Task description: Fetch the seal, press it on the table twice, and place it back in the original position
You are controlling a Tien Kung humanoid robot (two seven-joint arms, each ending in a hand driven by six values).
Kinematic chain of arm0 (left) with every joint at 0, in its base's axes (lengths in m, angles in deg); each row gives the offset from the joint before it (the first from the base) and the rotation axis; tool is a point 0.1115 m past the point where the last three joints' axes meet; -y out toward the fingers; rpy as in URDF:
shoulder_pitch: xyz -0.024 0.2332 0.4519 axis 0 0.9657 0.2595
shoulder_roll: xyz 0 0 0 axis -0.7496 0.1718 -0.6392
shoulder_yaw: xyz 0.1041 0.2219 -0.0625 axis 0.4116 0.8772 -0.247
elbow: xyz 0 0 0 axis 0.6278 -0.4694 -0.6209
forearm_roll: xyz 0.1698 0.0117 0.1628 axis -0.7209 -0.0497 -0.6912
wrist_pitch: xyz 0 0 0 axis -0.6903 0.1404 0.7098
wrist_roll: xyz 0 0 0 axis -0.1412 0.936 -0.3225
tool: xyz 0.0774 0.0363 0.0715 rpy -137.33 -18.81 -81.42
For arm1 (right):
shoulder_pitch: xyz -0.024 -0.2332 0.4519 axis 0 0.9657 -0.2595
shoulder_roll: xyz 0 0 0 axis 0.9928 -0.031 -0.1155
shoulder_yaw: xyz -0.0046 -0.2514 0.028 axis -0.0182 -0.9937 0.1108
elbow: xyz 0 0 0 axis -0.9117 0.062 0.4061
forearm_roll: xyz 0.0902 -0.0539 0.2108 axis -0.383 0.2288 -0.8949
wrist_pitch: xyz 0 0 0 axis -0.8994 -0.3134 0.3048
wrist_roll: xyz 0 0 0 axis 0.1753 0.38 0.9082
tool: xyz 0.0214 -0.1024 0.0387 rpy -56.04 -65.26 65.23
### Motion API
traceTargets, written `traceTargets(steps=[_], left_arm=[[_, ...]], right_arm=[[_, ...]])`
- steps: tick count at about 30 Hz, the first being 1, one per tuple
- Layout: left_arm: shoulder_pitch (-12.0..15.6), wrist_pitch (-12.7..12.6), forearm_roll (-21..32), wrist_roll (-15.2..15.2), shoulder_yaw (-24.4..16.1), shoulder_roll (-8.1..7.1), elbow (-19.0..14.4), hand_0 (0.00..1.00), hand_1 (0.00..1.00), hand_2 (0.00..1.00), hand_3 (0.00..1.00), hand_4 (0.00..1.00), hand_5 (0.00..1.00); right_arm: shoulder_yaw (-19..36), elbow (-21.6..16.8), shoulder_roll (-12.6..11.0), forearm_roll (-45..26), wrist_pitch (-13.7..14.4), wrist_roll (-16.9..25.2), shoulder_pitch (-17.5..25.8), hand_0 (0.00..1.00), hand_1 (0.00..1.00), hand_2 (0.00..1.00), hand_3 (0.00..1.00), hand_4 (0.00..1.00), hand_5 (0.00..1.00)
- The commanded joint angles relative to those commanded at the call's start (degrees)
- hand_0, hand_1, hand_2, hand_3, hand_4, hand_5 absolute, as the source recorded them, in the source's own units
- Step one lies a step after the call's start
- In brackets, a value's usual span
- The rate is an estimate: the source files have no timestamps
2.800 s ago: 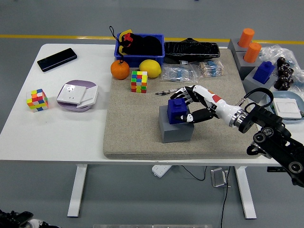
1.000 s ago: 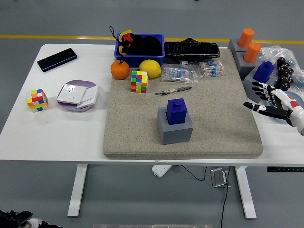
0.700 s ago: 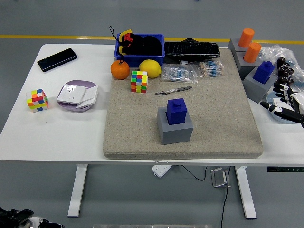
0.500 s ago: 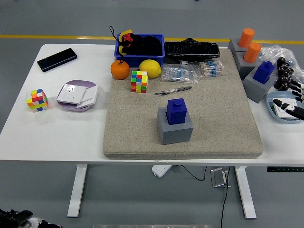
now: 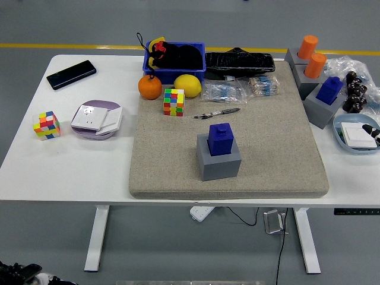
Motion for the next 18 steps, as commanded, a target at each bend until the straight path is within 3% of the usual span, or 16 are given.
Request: traceTargets(steps=[18], left_arm=[[0.1,-0.2,0.1,0.0,0.1,0.11,0.0,0.721,0.692,0.680,0.749,0.682,0.263]], right_arm=[[3.2,-0.2,1.1,0.3,-0.8,-1.6,0.1,0.849,0.819,0.804,0.768,0.903,0.220]])
